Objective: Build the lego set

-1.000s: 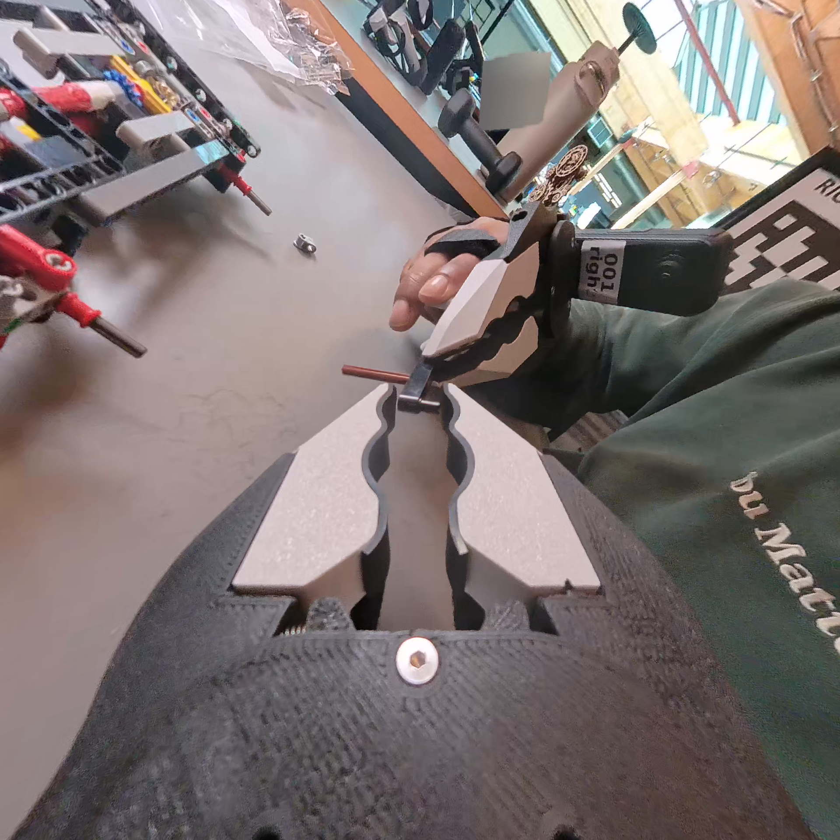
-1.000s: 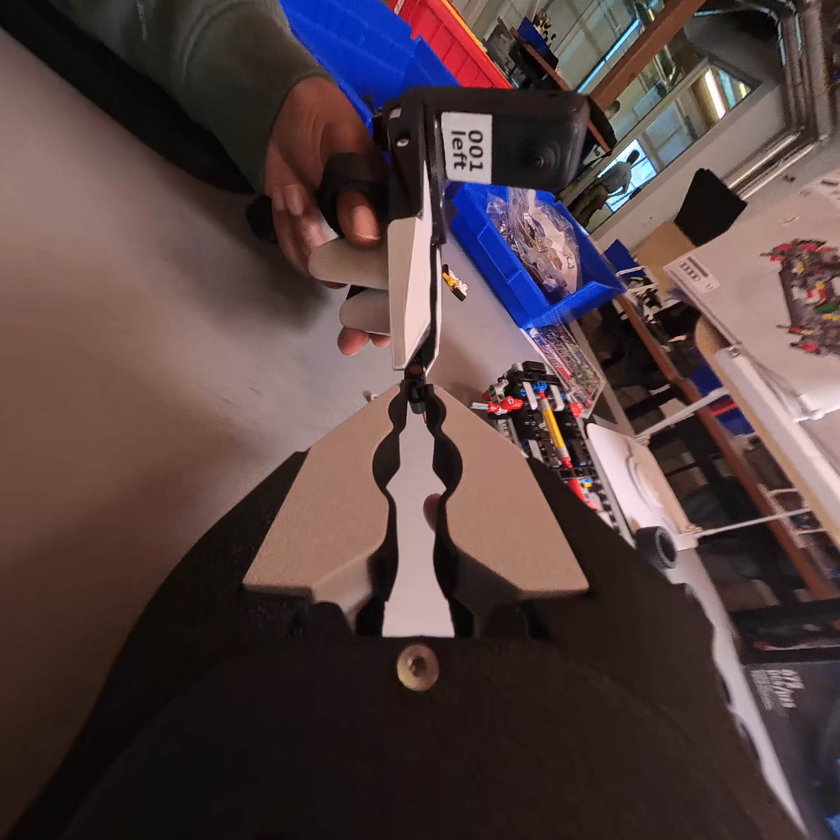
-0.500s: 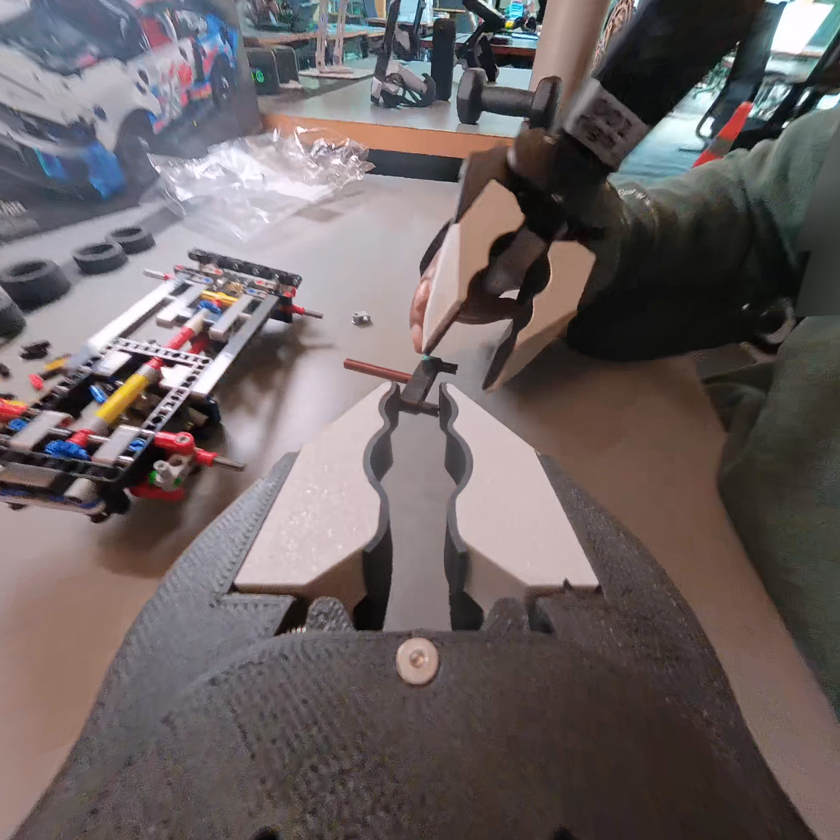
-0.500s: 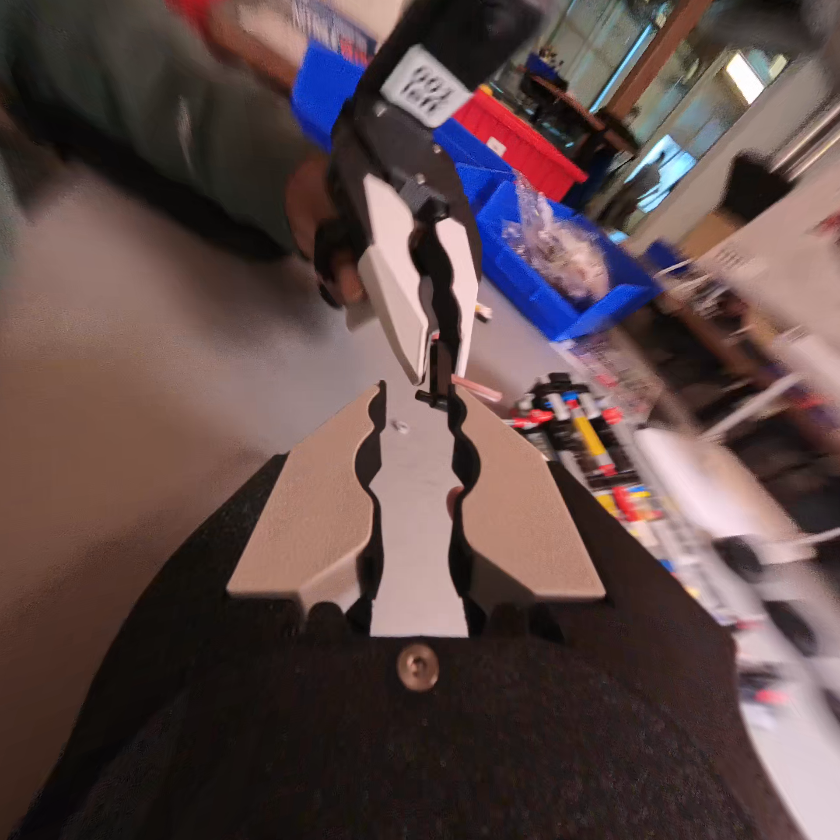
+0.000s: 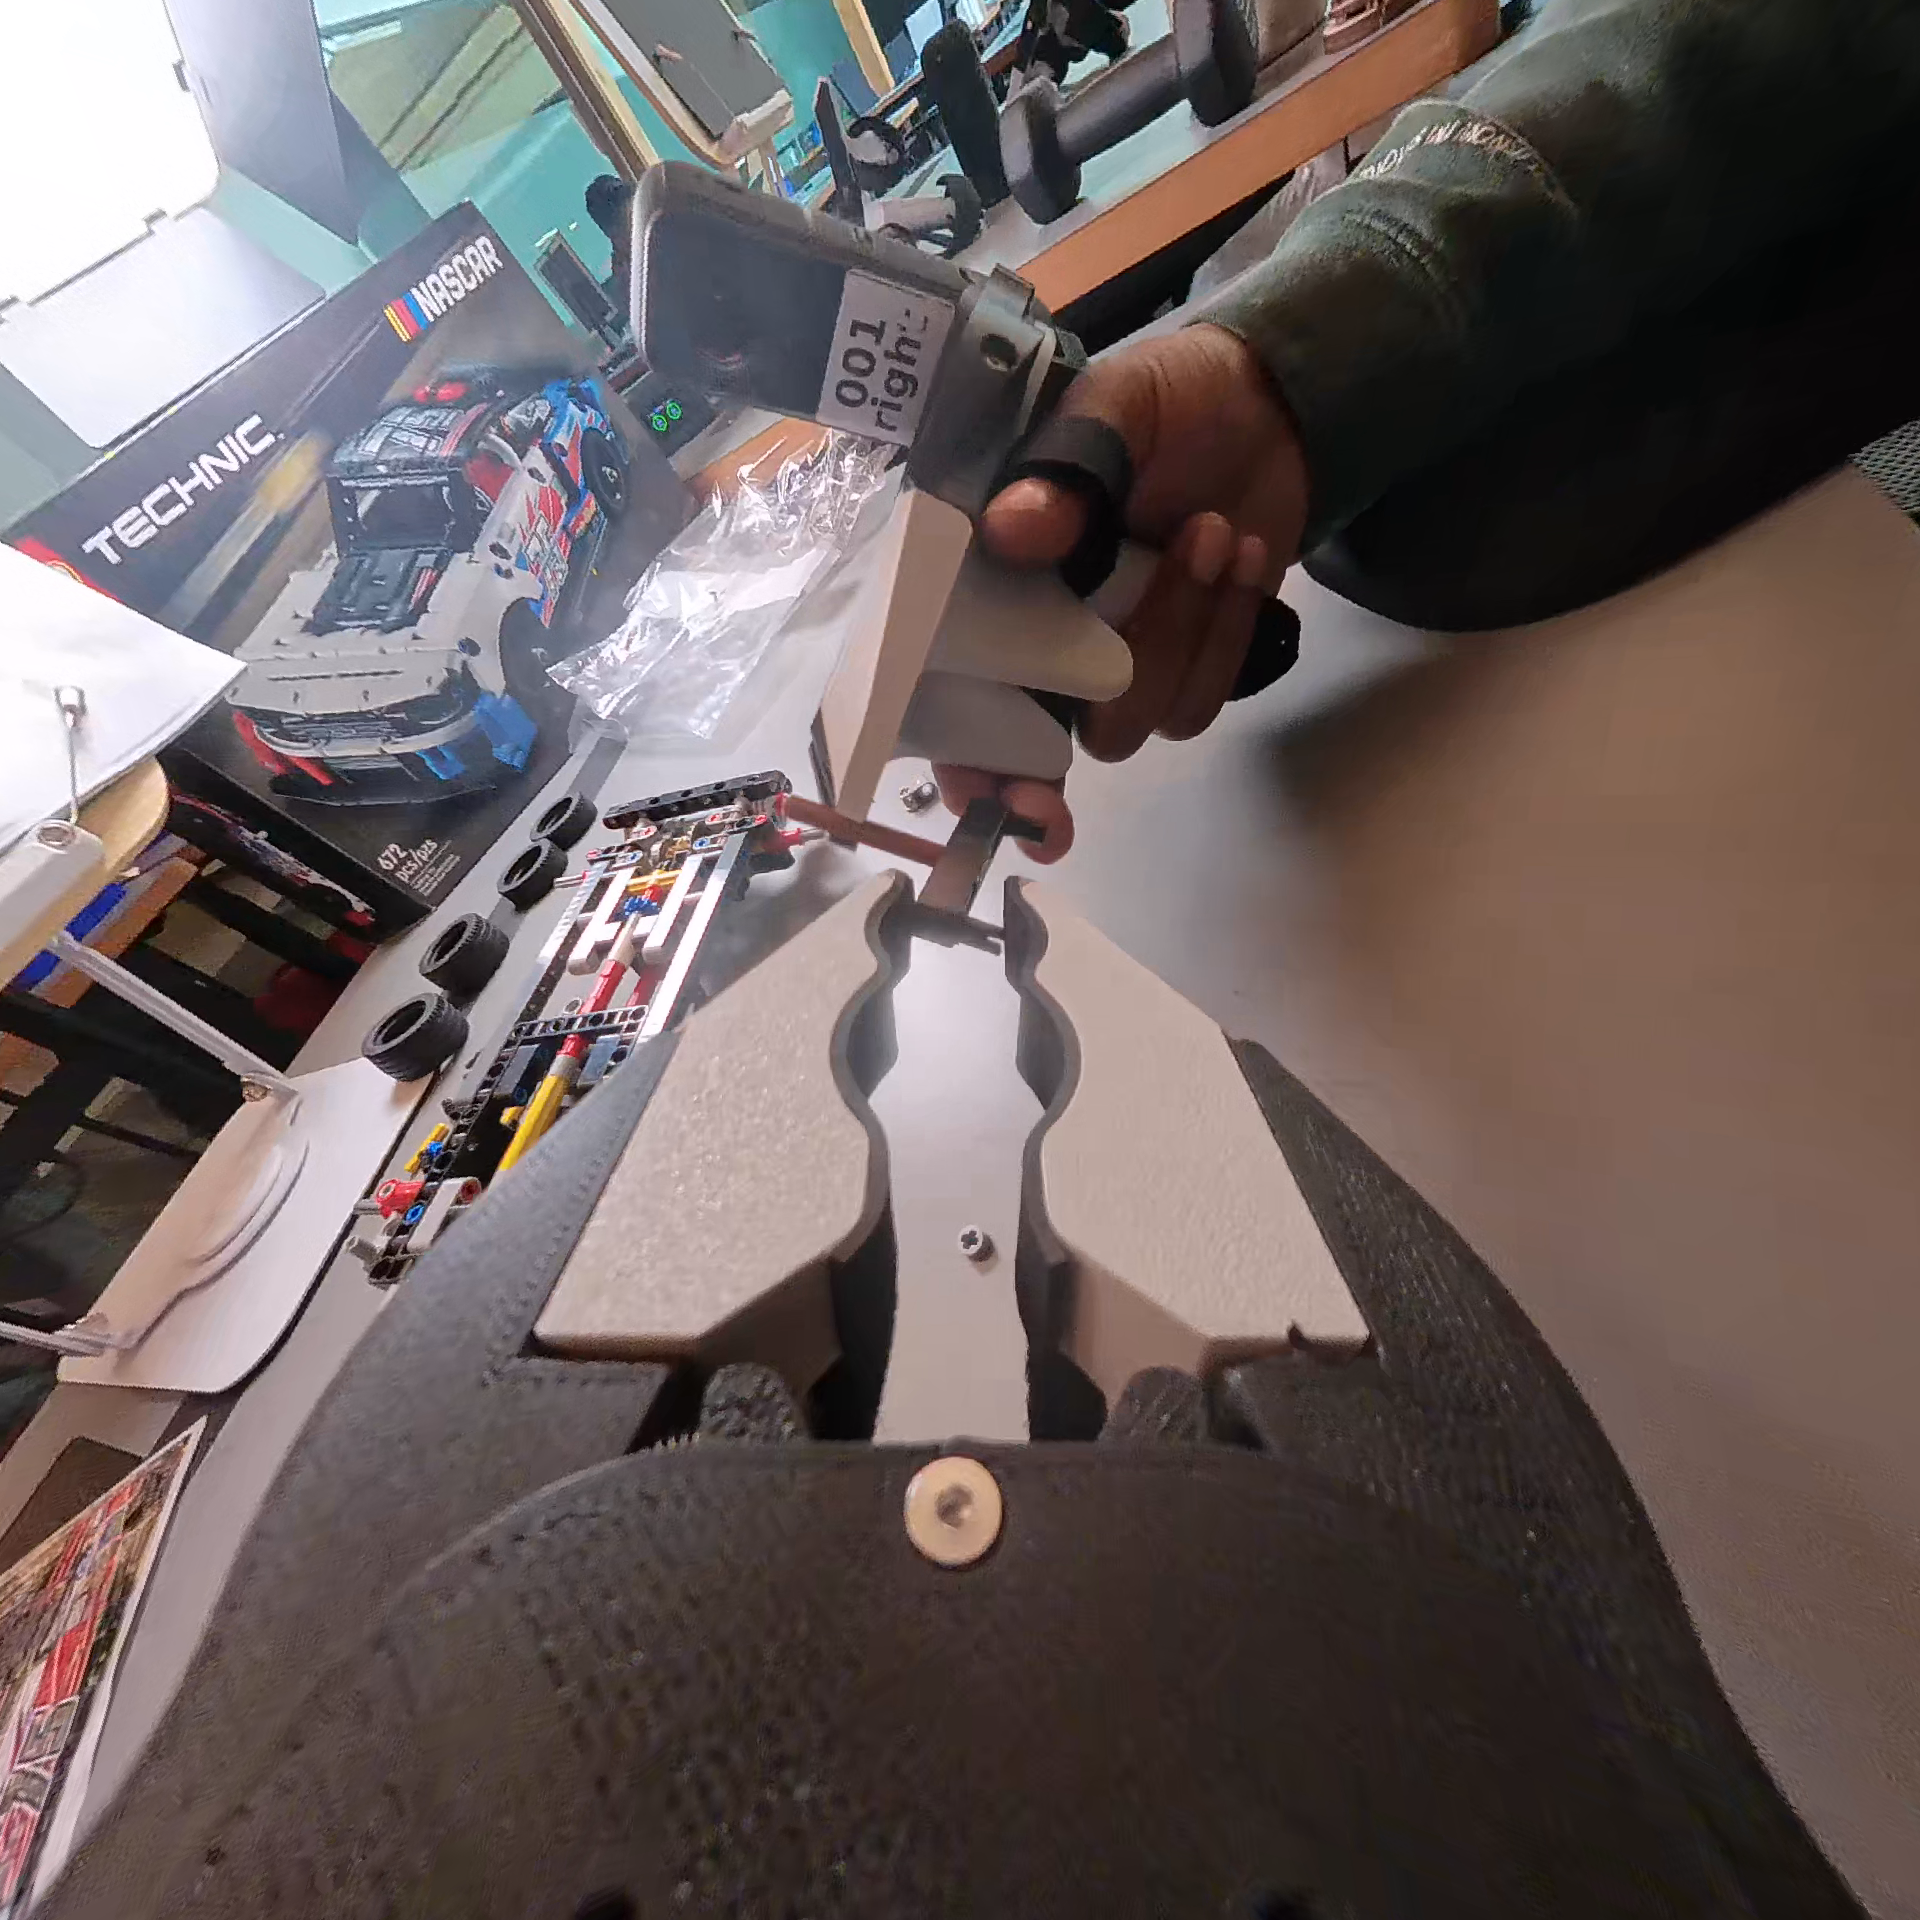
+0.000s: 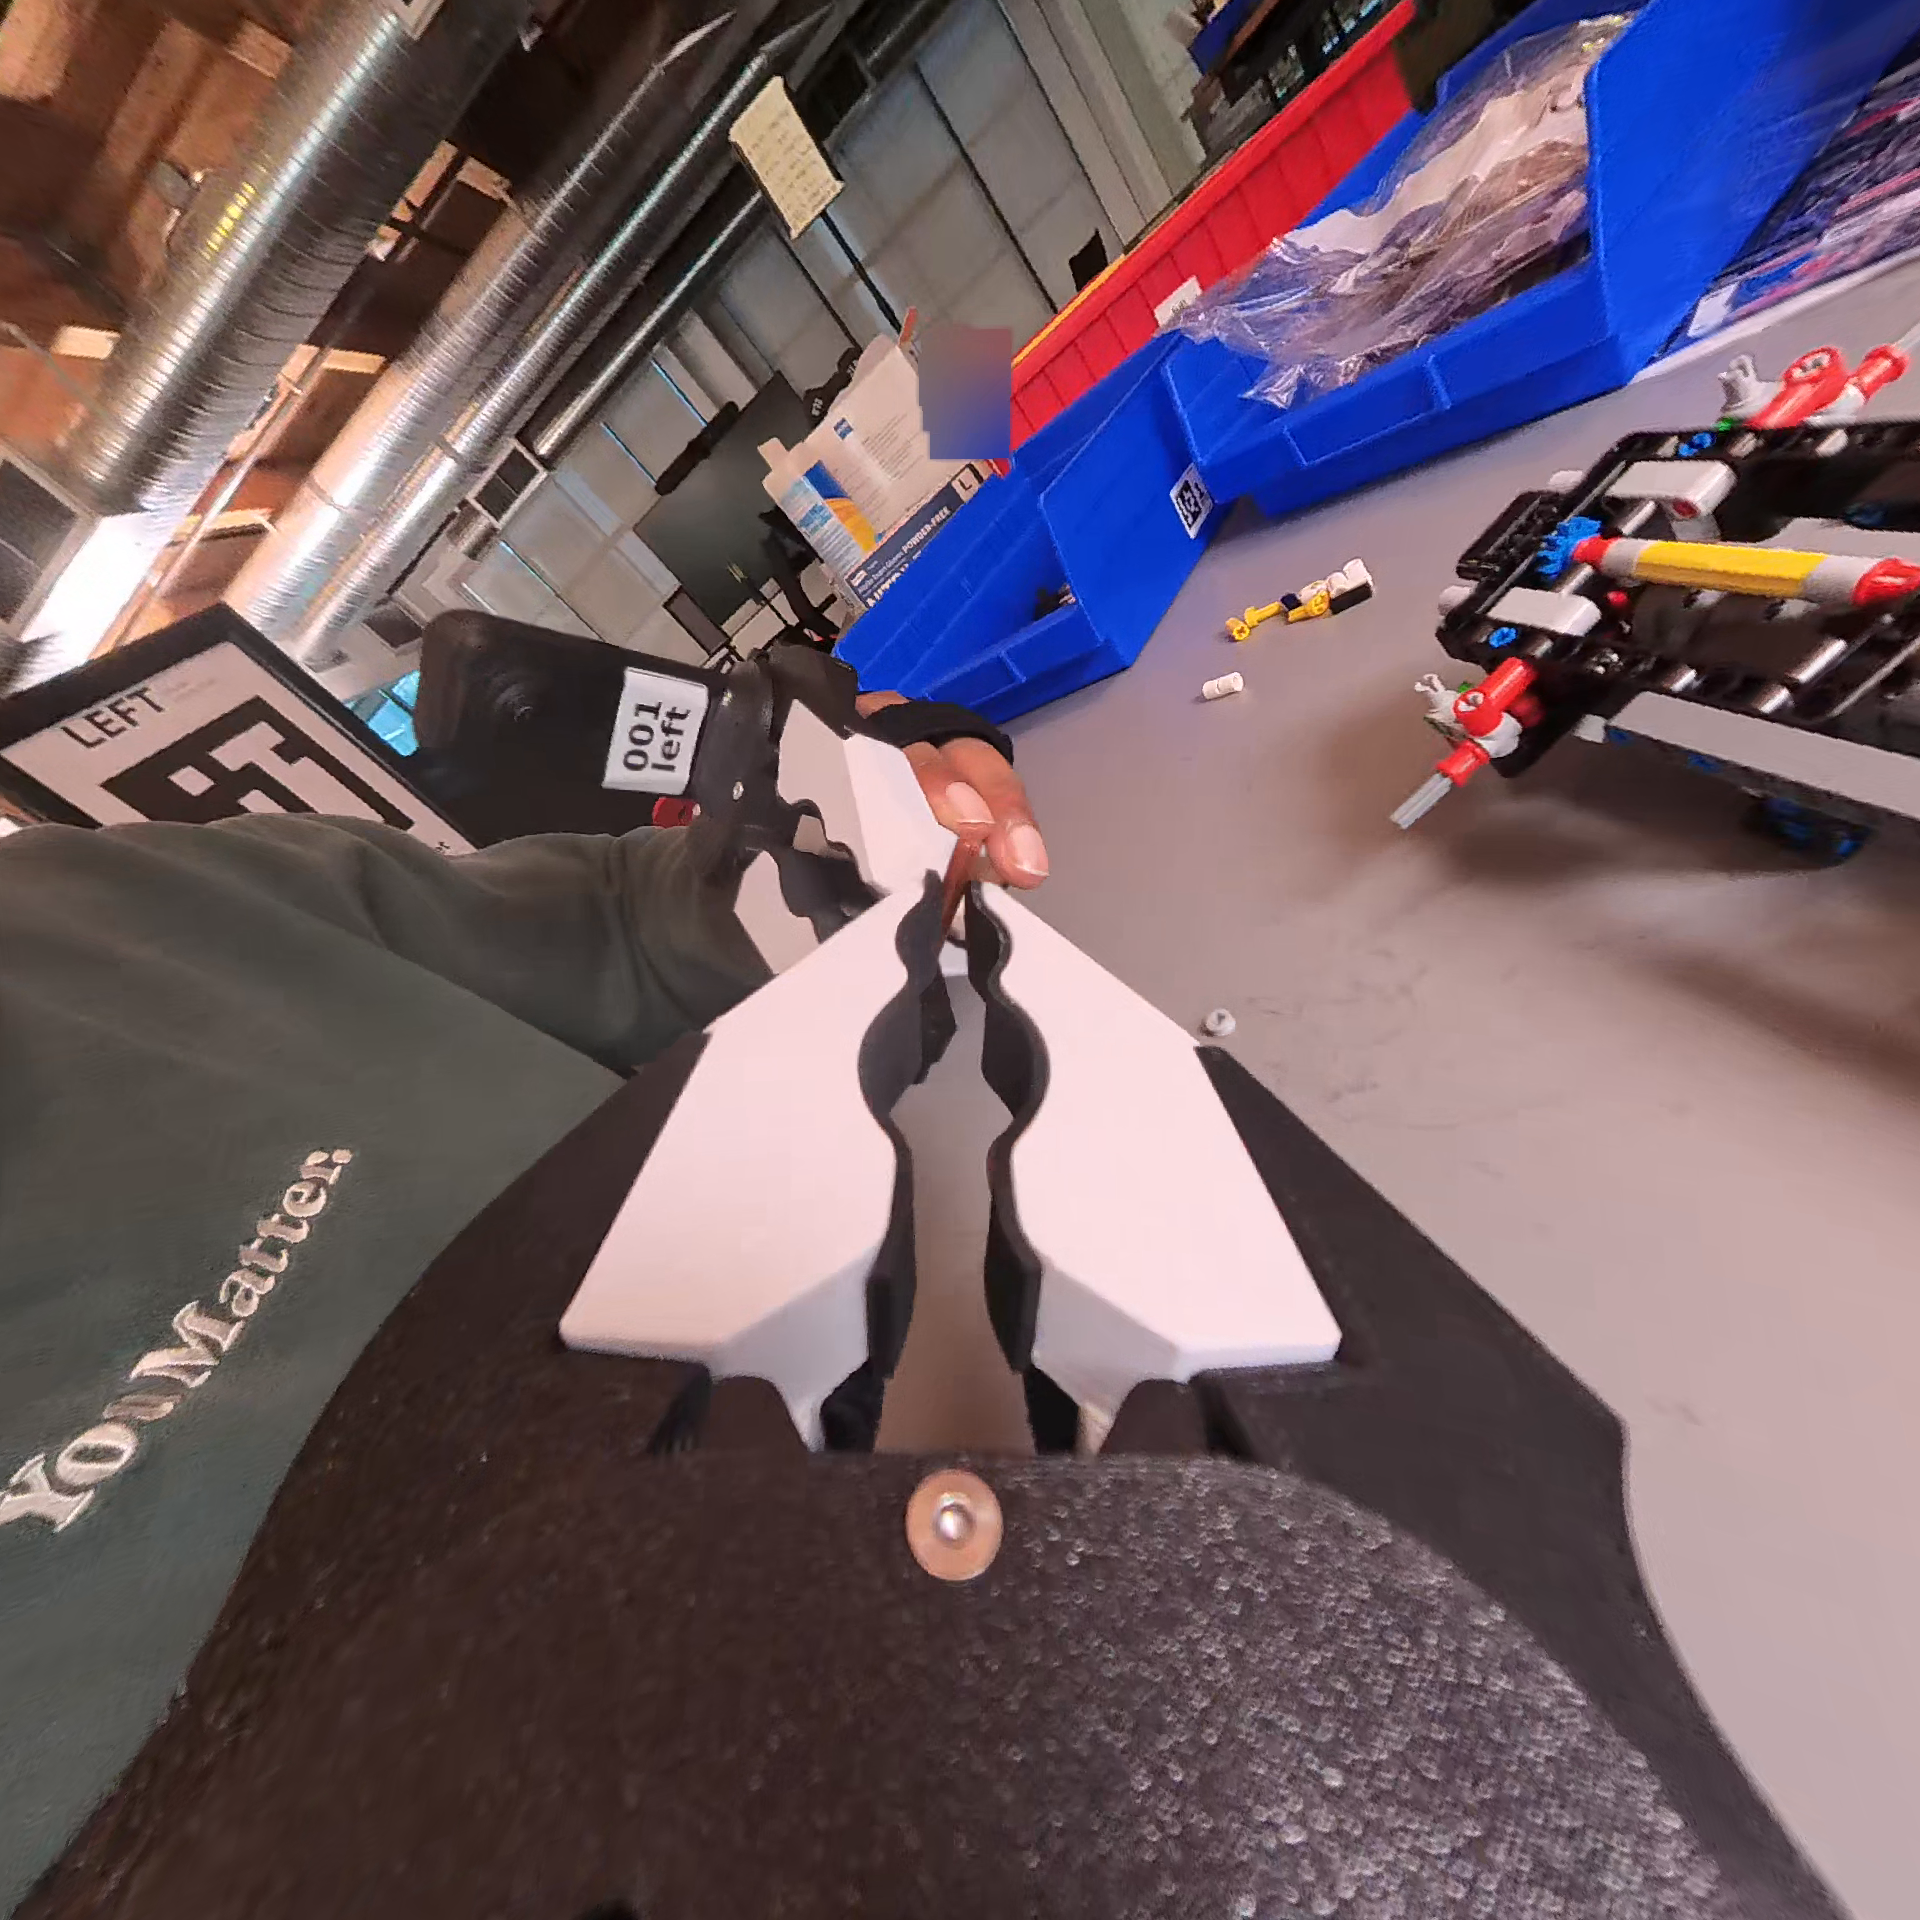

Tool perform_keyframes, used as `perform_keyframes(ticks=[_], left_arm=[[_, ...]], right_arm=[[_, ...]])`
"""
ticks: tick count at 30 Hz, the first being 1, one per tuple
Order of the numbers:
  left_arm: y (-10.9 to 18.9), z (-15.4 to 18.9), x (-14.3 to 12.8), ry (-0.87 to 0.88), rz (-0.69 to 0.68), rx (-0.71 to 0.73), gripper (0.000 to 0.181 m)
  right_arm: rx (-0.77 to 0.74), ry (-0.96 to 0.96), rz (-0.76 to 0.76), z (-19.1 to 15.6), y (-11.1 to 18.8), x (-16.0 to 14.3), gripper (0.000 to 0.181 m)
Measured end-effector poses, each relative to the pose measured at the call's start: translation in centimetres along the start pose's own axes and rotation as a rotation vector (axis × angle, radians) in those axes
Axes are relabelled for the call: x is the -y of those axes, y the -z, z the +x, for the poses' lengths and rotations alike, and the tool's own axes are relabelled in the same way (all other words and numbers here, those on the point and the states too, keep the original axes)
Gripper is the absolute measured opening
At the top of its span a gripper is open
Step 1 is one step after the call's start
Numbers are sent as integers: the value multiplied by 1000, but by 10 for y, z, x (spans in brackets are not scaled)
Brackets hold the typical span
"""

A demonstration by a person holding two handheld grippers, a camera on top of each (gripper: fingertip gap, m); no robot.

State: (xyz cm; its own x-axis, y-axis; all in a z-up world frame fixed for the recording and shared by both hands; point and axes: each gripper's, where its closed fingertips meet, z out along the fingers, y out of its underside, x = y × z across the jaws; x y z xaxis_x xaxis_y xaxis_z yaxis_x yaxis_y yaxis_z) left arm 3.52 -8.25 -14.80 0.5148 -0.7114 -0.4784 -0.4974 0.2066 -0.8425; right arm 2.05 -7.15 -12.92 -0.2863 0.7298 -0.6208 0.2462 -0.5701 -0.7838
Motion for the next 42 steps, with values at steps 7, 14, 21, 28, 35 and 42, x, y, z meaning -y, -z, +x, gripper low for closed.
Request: perform_keyframes(ticks=[7,14,21,28,35,42], left_arm=[[0,3,-4,206,31,-86,14],[4,2,4,504,116,-215,19],[0,5,2,503,90,-208,2],[0,8,-2,452,47,-218,1],[-1,15,0,445,40,-257,1],[0,12,0,496,66,-253,2]], right_arm=[[-72,365,-6,-7,0,-1,0],[-65,505,-40,-13,-5,-11,0],[-102,601,-61,-12,-8,-16,0],[-113,624,-97,-10,-8,-21,1],[-89,641,-114,-16,-9,-24,0],[-100,675,-82,-16,-8,-19,0]])
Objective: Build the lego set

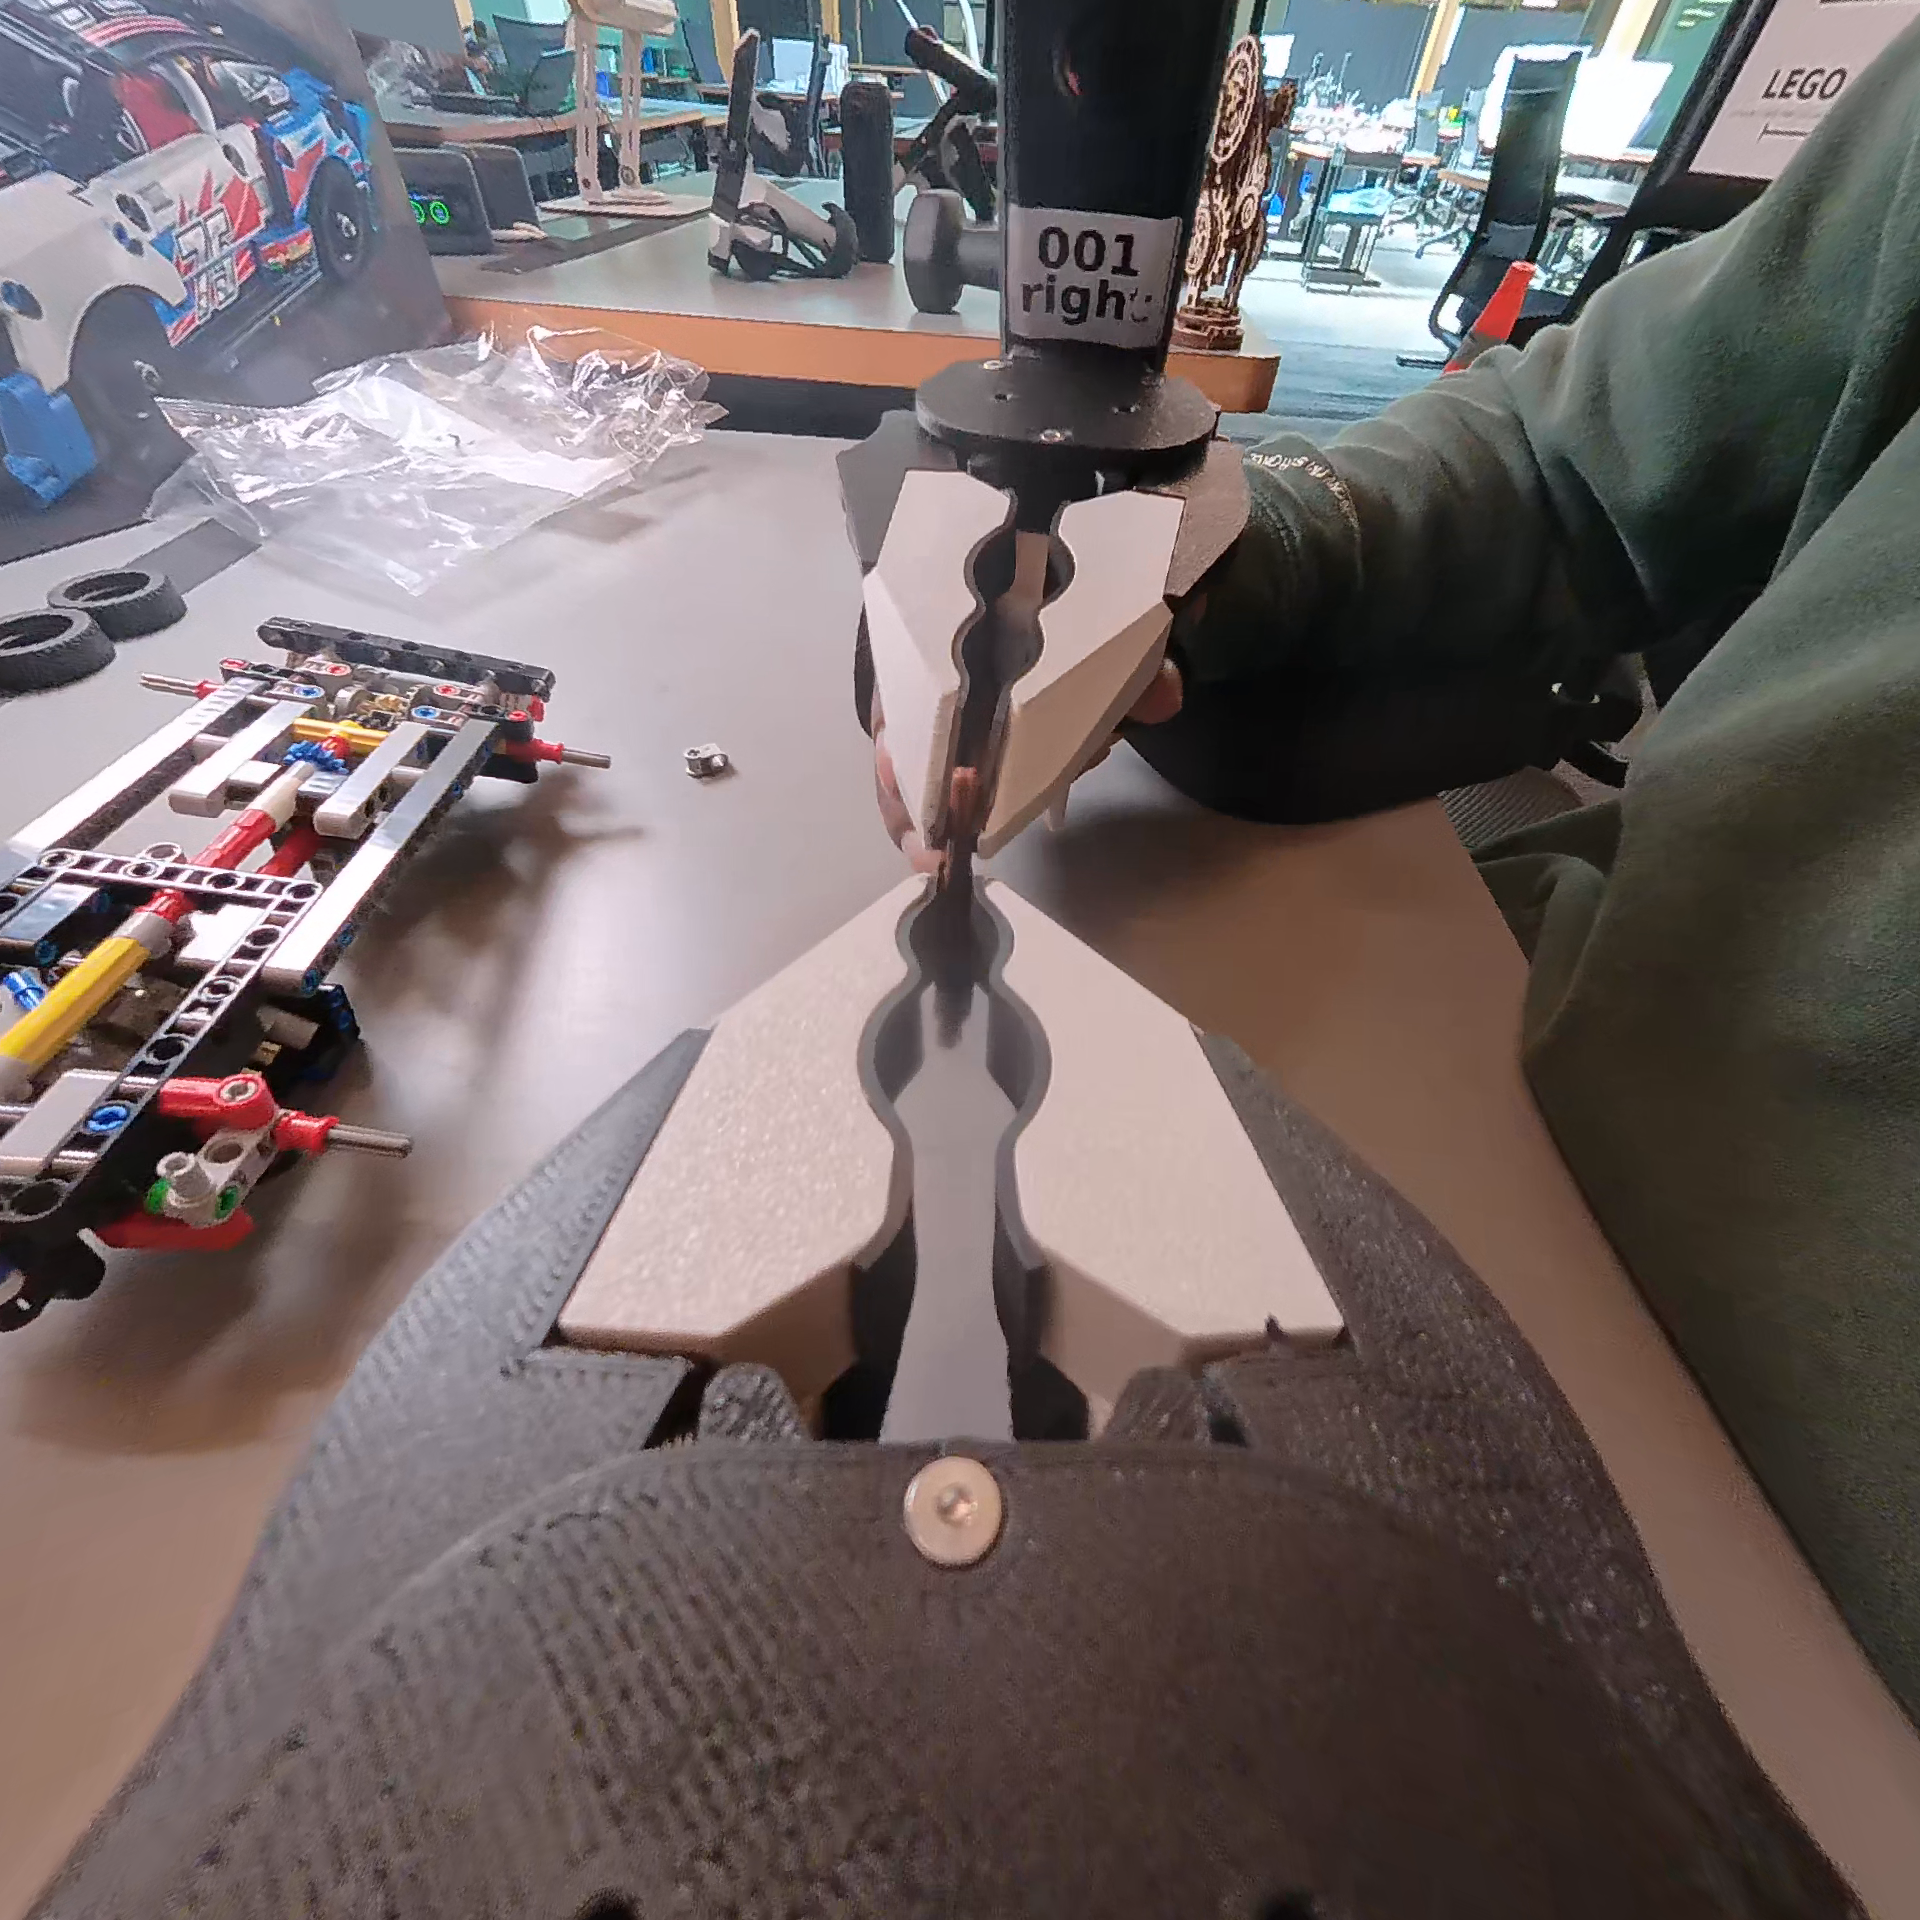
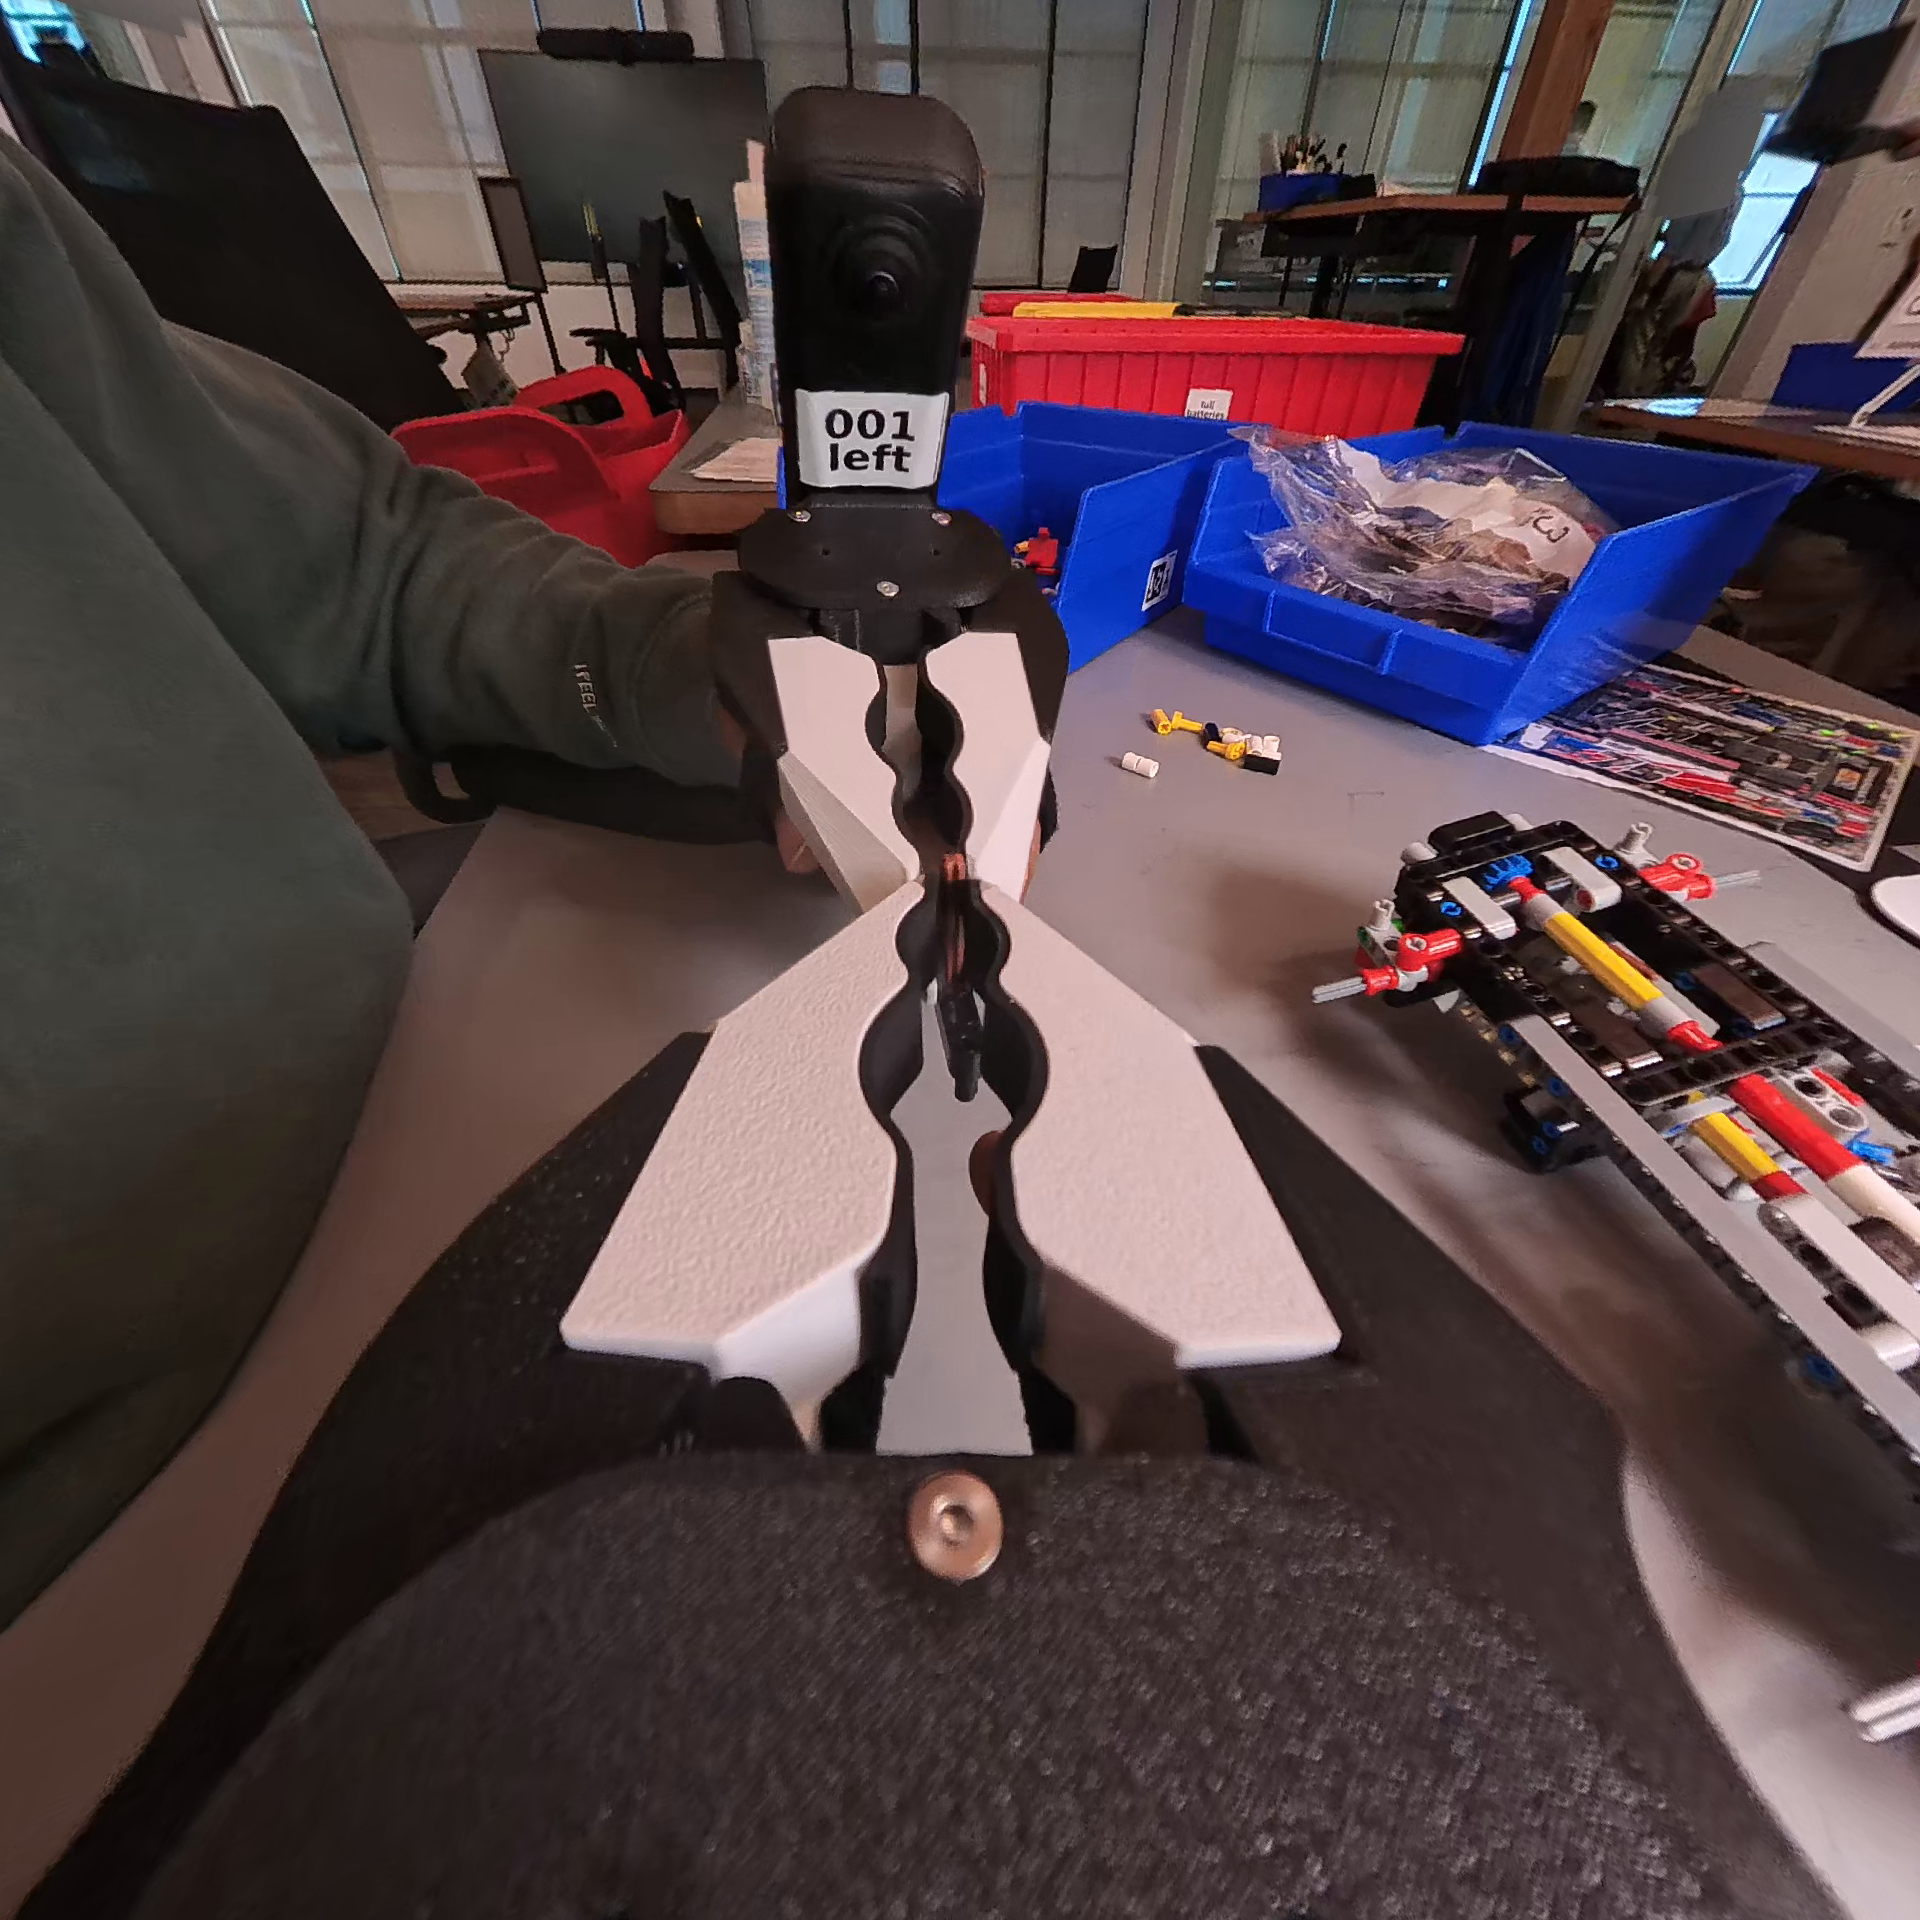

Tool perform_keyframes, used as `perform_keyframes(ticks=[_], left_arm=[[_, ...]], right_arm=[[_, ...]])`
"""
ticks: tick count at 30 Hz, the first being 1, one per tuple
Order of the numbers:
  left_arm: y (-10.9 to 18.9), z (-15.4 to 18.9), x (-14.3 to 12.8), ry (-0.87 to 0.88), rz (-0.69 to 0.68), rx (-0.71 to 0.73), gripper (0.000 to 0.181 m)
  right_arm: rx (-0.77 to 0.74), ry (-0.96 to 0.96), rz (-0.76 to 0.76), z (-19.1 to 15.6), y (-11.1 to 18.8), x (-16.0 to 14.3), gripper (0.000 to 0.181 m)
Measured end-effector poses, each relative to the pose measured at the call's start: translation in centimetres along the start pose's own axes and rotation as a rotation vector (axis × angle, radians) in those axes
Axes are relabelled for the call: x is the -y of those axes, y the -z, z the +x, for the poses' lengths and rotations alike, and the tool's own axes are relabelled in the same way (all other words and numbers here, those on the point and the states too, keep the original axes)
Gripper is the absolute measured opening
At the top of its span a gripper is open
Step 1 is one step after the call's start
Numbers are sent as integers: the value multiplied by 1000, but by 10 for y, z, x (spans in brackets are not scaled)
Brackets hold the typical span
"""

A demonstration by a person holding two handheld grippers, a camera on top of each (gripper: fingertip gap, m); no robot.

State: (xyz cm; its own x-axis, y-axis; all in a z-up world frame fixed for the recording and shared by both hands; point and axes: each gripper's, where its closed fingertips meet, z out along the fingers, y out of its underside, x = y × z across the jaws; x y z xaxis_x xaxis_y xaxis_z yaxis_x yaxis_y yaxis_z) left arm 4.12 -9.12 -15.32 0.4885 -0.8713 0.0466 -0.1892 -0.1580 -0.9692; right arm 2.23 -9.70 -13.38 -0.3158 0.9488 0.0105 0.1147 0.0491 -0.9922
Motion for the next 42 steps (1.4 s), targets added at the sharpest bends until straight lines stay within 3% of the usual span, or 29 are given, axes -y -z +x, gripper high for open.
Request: perform_keyframes(ticks=[22,26,29,33,35,38,42], left_arm=[[5,-11,7,61,32,30,2],[9,-23,3,97,19,83,2],[11,-30,1,125,12,112,2],[10,-36,-3,148,1,135,3],[10,-37,-5,158,-1,138,2],[9,-38,-6,164,-2,145,2],[7,-39,-7,158,-12,152,2]], right_arm=[[-76,-42,53,14,2,10,1],[-187,-37,124,40,22,27,0],[-370,-28,105,81,56,38,0],[-578,-35,-173,130,109,7,4],[-585,-95,-336,136,128,-24,10],[-485,-221,-538,123,135,-71,23],[-450,-192,-701,115,125,-104,22]])
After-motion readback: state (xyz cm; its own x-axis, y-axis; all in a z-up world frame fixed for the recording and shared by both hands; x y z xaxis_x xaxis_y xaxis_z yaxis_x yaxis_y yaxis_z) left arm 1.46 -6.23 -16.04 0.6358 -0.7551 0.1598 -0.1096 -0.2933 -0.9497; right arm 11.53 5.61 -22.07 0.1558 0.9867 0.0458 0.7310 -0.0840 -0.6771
